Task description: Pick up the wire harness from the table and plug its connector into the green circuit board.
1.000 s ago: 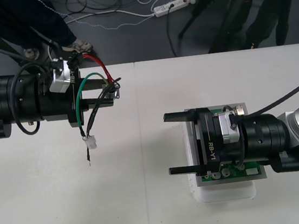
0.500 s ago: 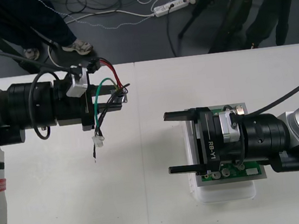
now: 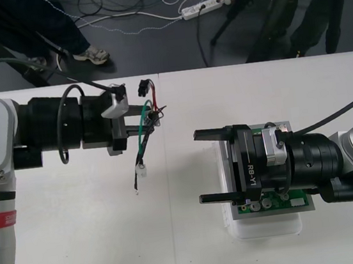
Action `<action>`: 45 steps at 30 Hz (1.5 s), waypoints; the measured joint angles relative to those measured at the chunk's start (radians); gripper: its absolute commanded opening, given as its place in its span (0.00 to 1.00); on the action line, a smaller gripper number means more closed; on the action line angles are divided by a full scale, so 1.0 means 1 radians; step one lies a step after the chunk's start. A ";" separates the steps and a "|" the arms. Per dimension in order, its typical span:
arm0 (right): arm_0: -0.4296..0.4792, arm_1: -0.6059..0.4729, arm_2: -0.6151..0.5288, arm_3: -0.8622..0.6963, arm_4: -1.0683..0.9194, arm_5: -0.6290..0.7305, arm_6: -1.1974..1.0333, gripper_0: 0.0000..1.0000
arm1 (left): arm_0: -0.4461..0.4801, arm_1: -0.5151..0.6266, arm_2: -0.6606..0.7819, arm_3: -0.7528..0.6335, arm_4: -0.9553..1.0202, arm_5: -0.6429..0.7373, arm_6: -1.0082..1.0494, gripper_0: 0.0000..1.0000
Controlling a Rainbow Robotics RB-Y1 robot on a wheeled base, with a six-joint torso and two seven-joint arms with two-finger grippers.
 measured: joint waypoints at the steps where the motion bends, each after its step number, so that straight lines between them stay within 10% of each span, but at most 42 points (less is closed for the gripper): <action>1: 0.000 0.000 0.000 0.000 -0.001 0.000 0.000 1.00 | 0.000 0.000 -0.016 0.000 -0.008 0.019 0.006 0.00; 45: 0.000 -0.047 0.000 -0.002 -0.070 0.026 -0.109 1.00 | -0.036 0.000 -0.280 -0.023 -0.186 0.498 0.046 0.00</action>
